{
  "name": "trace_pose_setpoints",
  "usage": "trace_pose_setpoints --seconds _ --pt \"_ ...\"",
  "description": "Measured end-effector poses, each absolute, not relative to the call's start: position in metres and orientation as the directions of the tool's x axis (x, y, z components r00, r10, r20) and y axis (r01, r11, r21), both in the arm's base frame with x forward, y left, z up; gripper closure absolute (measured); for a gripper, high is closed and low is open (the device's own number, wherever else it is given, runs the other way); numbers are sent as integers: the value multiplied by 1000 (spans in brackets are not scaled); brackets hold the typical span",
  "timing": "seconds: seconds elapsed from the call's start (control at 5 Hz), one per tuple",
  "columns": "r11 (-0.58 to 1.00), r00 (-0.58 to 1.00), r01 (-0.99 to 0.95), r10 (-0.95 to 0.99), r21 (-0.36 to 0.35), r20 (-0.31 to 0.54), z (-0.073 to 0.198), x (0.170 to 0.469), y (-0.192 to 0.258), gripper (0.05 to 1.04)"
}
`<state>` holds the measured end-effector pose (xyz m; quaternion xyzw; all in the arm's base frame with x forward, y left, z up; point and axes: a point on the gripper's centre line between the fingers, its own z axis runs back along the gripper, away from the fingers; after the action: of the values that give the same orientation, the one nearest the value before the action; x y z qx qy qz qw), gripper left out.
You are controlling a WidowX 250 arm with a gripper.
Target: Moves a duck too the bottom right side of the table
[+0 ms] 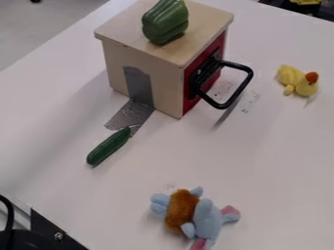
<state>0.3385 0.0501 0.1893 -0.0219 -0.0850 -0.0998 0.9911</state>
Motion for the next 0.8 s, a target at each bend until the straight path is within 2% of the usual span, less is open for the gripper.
trace_pose_setpoints --seconds 0.2,0.4,0.8 --pt "979 972 199 -192 -41 138 177 339 50 83" --pt "957 953 284 -274 -62 132 172 369 21 83" --pt "876 866 482 -476 -4 152 177 442 -52 83"
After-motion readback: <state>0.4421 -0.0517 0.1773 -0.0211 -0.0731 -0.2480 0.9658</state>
